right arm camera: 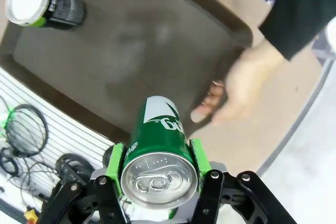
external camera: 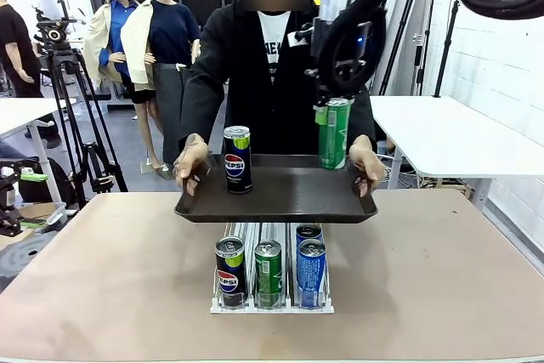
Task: Retrieve and hand over the desired beverage to the person.
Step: Place the picked can on the Handle tray extended by the person.
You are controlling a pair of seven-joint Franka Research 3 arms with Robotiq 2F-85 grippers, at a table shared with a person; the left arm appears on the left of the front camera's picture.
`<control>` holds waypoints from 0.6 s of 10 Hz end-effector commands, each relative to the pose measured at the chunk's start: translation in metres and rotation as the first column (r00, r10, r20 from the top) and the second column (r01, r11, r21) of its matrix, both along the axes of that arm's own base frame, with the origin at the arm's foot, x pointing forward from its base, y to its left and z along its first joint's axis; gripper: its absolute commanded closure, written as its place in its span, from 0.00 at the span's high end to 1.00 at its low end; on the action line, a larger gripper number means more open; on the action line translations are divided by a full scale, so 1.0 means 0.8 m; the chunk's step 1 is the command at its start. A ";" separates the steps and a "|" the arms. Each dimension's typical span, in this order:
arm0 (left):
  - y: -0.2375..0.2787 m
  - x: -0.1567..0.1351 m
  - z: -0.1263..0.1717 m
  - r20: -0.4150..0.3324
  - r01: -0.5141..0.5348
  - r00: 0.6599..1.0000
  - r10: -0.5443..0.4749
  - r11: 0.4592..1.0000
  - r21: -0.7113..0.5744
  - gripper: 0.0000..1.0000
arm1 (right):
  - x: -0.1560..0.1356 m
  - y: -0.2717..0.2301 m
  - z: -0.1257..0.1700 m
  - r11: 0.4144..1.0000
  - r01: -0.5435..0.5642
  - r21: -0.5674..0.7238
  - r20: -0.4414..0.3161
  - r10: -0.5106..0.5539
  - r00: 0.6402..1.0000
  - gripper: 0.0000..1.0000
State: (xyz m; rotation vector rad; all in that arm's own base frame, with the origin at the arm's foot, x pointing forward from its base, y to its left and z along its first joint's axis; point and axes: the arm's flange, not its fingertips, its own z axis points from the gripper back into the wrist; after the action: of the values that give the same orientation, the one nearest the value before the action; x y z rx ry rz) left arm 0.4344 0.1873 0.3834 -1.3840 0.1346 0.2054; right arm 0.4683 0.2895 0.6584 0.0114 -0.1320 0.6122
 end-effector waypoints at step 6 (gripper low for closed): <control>0.001 -0.004 0.003 0.001 0.002 1.000 -0.002 1.000 0.006 1.00 | 0.031 0.062 -0.051 0.995 -0.098 0.030 -0.018 0.099 0.995 0.26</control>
State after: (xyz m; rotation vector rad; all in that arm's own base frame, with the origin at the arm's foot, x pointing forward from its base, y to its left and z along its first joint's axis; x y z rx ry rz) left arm 0.4343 0.1874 0.3836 -1.3839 0.1342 0.2054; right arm 0.4876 0.3381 0.6141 0.0551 -0.0977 0.6817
